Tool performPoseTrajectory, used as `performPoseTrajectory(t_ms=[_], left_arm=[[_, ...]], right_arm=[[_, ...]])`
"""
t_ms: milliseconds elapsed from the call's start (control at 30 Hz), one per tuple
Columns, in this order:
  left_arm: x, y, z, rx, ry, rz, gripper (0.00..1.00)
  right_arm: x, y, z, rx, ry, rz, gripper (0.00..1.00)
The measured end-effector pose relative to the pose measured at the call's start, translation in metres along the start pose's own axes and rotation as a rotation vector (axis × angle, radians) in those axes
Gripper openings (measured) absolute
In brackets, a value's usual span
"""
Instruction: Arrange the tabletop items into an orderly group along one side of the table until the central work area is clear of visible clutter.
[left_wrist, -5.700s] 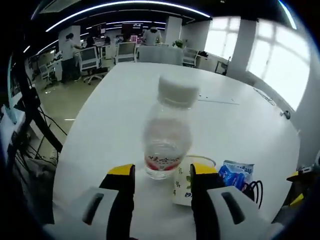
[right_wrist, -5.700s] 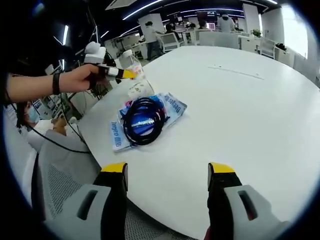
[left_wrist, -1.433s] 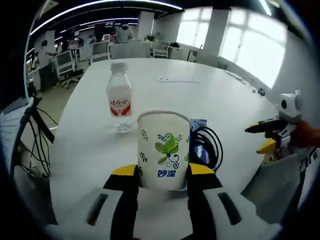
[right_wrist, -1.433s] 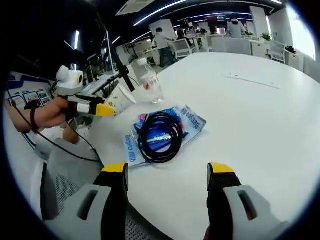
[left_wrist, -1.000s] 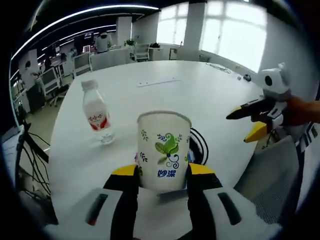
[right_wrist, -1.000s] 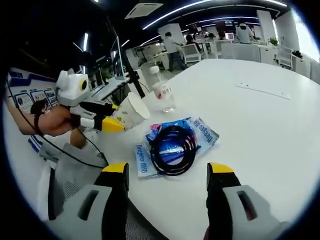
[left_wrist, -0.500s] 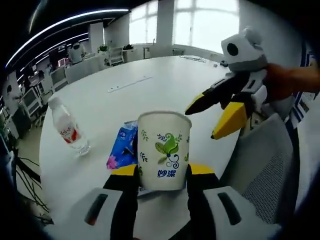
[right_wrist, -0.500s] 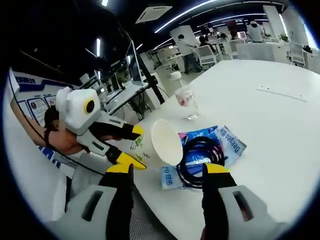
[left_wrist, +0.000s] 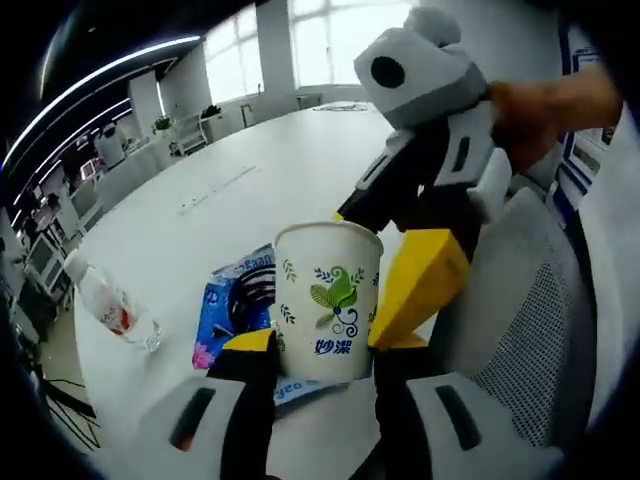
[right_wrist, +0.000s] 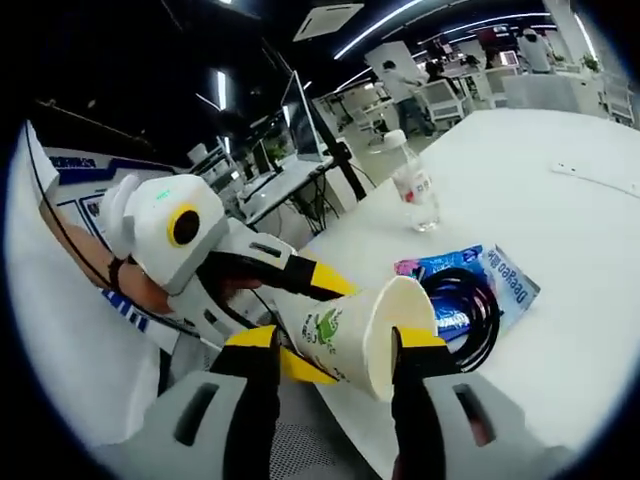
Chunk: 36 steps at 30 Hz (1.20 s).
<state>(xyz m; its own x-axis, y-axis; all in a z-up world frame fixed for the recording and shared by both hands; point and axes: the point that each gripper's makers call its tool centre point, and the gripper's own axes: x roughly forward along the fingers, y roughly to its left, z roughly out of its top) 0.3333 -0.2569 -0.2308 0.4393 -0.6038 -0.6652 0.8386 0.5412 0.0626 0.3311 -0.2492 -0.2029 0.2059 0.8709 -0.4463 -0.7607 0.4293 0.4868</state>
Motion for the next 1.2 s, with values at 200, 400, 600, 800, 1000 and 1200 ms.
performPoseTrajectory(t_ms=[200, 400, 600, 800, 1000, 1200], left_arm=[[0.000, 0.000, 0.004, 0.034, -0.002, -0.005, 0.37], [0.000, -0.008, 0.003, 0.039, -0.008, -0.026, 0.37], [-0.001, -0.014, 0.002, 0.058, 0.001, -0.035, 0.37], [0.001, -0.019, -0.001, 0.066, 0.009, -0.040, 0.37], [0.005, -0.016, -0.008, 0.088, 0.040, -0.031, 0.38], [0.005, -0.009, -0.011, 0.034, 0.041, 0.002, 0.38]], right_arm=[[0.001, 0.004, 0.002, 0.001, 0.001, 0.018, 0.35], [-0.002, 0.006, -0.003, 0.005, 0.009, 0.028, 0.24], [-0.001, 0.010, -0.007, 0.057, 0.012, 0.043, 0.14], [0.004, 0.018, -0.008, 0.053, 0.014, 0.058, 0.05], [0.009, 0.018, -0.012, 0.065, 0.025, 0.046, 0.00], [0.012, 0.013, -0.009, 0.058, 0.020, 0.016, 0.00]])
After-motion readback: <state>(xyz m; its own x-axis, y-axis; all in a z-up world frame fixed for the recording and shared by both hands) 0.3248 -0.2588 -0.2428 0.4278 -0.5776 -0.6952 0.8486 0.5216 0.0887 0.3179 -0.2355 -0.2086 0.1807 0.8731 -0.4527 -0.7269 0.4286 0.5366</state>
